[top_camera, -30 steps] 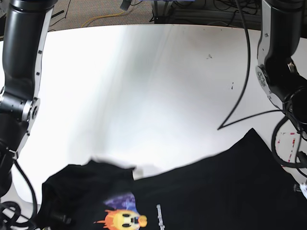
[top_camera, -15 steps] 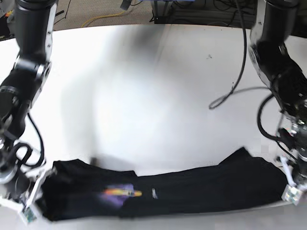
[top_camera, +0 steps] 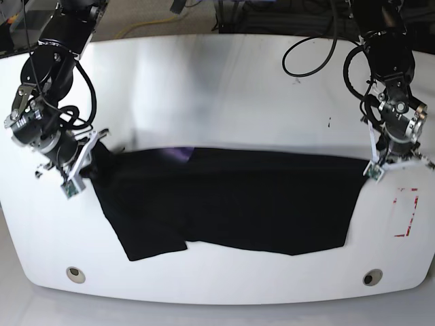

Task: Fold the T-shirt properly
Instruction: 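Drag the held shirt edge away from the table center with both grippers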

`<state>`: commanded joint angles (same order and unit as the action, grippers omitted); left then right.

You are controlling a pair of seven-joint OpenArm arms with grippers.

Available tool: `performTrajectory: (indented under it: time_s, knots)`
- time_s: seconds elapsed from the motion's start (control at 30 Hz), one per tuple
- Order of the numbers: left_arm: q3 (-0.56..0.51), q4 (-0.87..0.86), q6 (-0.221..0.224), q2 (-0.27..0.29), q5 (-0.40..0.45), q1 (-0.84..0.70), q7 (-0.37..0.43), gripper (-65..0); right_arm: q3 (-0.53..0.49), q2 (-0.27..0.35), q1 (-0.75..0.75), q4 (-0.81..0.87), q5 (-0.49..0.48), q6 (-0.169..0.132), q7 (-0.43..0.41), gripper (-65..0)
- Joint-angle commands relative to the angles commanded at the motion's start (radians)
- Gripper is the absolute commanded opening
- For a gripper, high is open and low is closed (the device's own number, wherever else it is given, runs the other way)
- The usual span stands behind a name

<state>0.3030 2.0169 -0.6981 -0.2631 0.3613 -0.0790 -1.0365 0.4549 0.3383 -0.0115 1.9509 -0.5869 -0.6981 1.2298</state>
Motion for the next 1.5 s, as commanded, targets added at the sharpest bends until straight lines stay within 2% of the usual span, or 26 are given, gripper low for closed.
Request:
performTrajectory:
  time_s: [0.17, 0.3, 0.4, 0.73, 0.93, 1.03, 1.2, 1.23, 1.3, 1.33, 1.37, 1.47, 1.5]
  knots:
    - [0.005, -0.002, 0.0, 0.0, -0.002, -0.117, 0.02, -65.0, 0.009, -0.002, 0.121, -0.002, -0.04, 0.0, -0.003, -65.0]
    - [0.031, -0.003, 0.0, 0.003, -0.002, -0.153, 0.078, -65.0, 0.009, -0.002, 0.178, -0.002, -0.043, 0.0, -0.026, -65.0]
    - [0.044, -0.006, 0.0, 0.032, -0.002, -0.15, 0.112, -65.0, 0.009, 0.002, 0.187, -0.006, -0.034, 0.0, -0.028, -65.0]
    - [-0.011, -0.107, 0.0, 0.041, 0.003, 0.057, 0.127, -65.0, 0.003, 0.0, 0.127, -0.077, -0.034, 0.0, -0.029, -65.0]
    - [-0.031, -0.259, 0.0, 0.028, -0.002, 0.167, 0.13, -65.0, 0.005, 0.008, 0.069, -0.18, -0.032, 0.0, -0.035, -65.0]
    - [-0.032, -0.359, 0.0, 0.011, -0.003, 0.224, 0.133, -65.0, 0.005, 0.017, 0.055, -0.247, -0.032, 0.0, -0.08, -65.0]
    - [-0.032, -0.462, 0.0, 0.011, 0.003, 0.261, 0.233, -64.2, 0.0, 0.037, 0.055, -0.331, -0.032, 0.0, -0.138, -64.7]
    - [-0.032, -0.476, 0.0, 0.011, 0.003, 0.262, 0.244, -62.4, 0.0, 0.037, 0.055, -0.341, -0.032, 0.0, -0.146, -62.1]
    - [-0.037, -0.5, 0.0, 0.009, 0.003, 0.264, 0.253, -53.9, 0.0, 0.038, 0.055, -0.362, -0.032, 0.0, -0.163, -53.3]
    - [-0.052, -0.511, 0.0, 0.009, 0.0, 0.264, 0.253, -45.3, 0.0, 0.043, 0.055, -0.373, -0.032, 0.0, -0.17, -46.5]
    - [-0.061, -0.511, 0.0, 0.008, -0.002, 0.264, 0.253, -39.9, 0.002, 0.051, 0.055, -0.379, -0.032, 0.0, -0.173, -42.3]
    - [-0.075, -0.511, 0.0, 0.008, -0.003, 0.264, 0.253, -10.4, 0.006, 0.061, 0.055, -0.387, -0.032, 0.0, -0.175, -26.3]
    - [-0.075, -0.511, 0.0, 0.008, -0.003, 0.264, 0.253, -5.6, 0.008, 0.064, 0.055, -0.373, -0.034, 0.0, -0.175, -23.6]
